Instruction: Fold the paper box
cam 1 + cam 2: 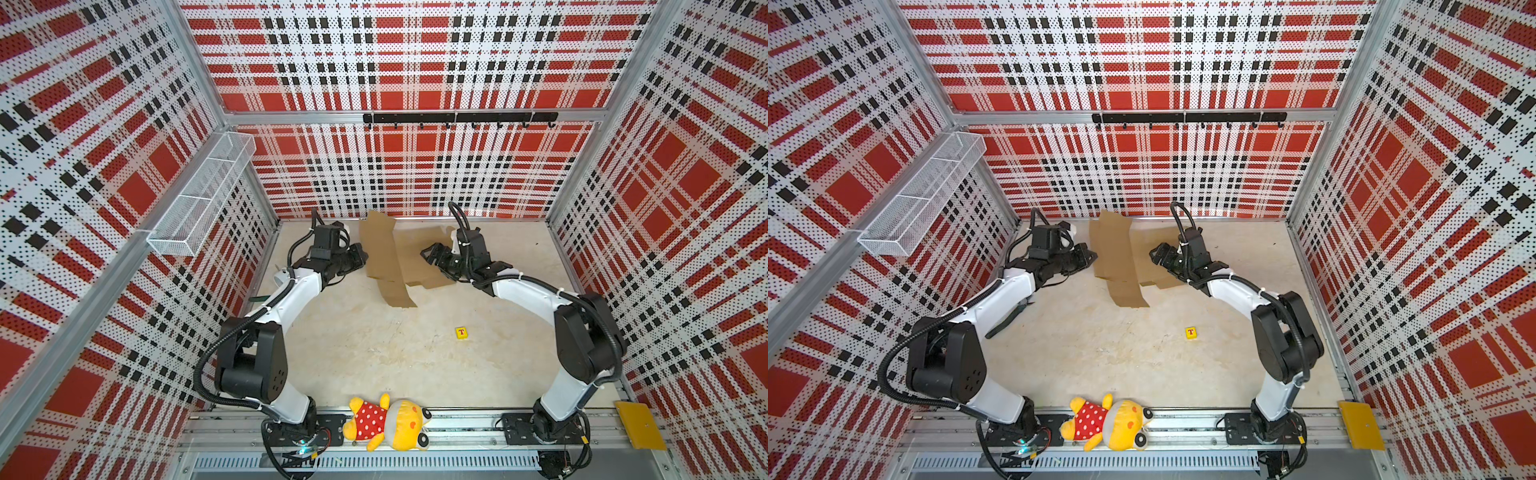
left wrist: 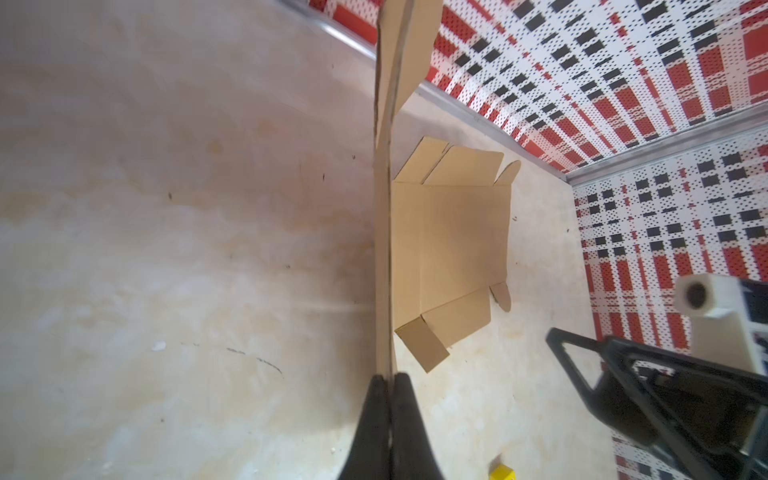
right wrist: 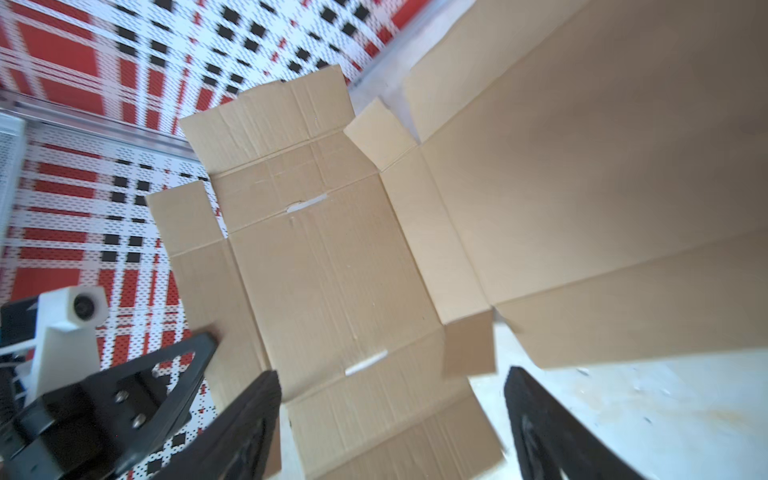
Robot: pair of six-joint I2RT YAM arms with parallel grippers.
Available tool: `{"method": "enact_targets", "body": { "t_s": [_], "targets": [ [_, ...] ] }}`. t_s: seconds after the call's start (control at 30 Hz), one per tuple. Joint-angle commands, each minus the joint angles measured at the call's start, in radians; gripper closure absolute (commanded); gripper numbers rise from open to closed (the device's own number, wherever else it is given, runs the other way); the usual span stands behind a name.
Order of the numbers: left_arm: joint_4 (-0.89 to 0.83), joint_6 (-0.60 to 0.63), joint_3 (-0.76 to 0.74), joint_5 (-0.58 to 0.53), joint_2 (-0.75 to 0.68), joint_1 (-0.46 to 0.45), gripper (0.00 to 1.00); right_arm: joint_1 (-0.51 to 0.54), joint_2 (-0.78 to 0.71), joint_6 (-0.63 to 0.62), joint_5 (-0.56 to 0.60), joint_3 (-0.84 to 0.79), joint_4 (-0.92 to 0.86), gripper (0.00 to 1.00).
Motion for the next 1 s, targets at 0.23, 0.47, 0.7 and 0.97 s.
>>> {"method": "enact_targets", "body": {
  "t_s": [0.23, 0.47, 0.7, 0.97],
  "targets": [
    [-0.282, 0.614, 0.317, -0.238, 0.03, -0.08, 1.0, -0.026, -0.137, -0.105, 0.048, 0.032, -0.13, 0.13],
    [-0.362, 1.014, 0.471, -0.325, 0.033, -0.163, 1.0, -0.028, -0.184, -0.083, 0.001, 0.055, -0.136, 0.16],
    [-0.448, 1.234, 0.502, -0.414, 0.037, -0.26, 0.98, -0.026, -0.192, 0.073, -0.119, 0.086, -0.131, 0.27],
    [-0.251, 1.288, 0.39, -0.557, 0.048, -0.33, 0.98, 0.018, -0.178, 0.197, -0.104, 0.145, -0.102, 0.3]
  ]
}}
